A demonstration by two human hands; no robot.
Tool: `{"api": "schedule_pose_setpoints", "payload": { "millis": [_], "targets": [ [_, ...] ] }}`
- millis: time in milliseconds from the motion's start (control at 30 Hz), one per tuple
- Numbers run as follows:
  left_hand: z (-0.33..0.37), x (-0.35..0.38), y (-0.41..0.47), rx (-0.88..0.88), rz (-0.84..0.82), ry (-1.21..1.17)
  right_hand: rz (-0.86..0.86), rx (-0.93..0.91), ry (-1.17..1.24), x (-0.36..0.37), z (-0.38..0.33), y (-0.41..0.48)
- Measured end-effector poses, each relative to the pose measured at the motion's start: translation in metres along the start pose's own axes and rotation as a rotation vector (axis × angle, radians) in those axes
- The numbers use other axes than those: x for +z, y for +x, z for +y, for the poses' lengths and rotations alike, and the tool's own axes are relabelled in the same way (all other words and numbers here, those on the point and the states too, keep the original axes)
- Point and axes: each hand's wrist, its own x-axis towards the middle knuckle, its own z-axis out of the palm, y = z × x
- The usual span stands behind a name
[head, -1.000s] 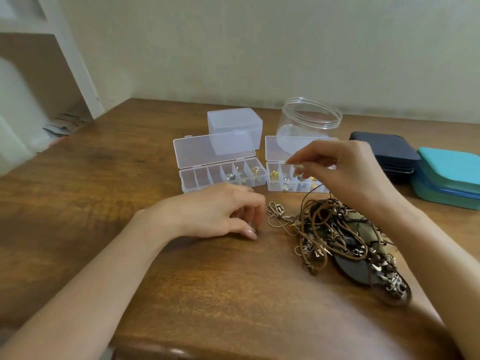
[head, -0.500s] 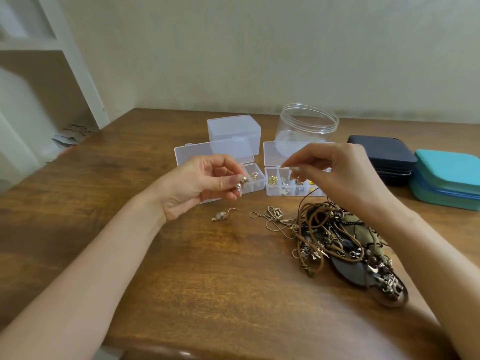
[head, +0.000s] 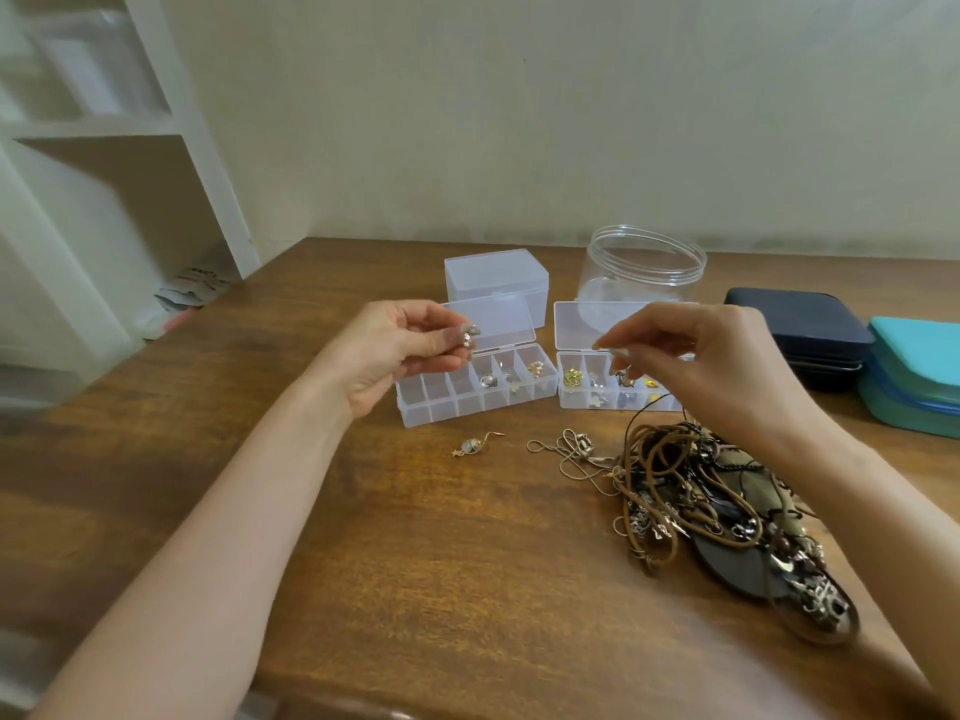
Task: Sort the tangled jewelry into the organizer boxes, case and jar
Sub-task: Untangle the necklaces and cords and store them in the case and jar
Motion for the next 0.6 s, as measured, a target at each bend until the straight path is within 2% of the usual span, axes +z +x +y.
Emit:
{"api": "schedule_pose_setpoints", "payload": {
  "millis": [133, 233, 333, 400, 500, 600],
  "targets": [
    [0.001, 0.001, -0.005, -0.127, -0.194, -0.331, 0.003, -0.012, -0.005, 0.001, -0.002, -0.002],
    [-0.001, -0.003, -0.004, -0.126, -0.309, -0.417, 0.000, -0.008, -0.003, 0.002, -0.002, -0.001],
    [0.000, -0.002, -0.004, -0.104, -0.277, -0.380, -0.008, -0.008, -0.009, 0.003, -0.003, -0.001],
    [-0.003, 0.001, -0.001, 0.006, -0.115, -0.124, -0.009, -0.008, -0.011, 0.003, -0.003, -0.001],
    [-0.017, 0.002, 0.008, 0.271, 0.220, 0.562, -0.009, -0.006, -0.011, 0.003, -0.003, -0.002],
    [-0.026, 0.005, 0.012, 0.324, 0.282, 0.759, -0.009, -0.008, -0.010, 0.003, -0.003, -0.002]
  ]
}}
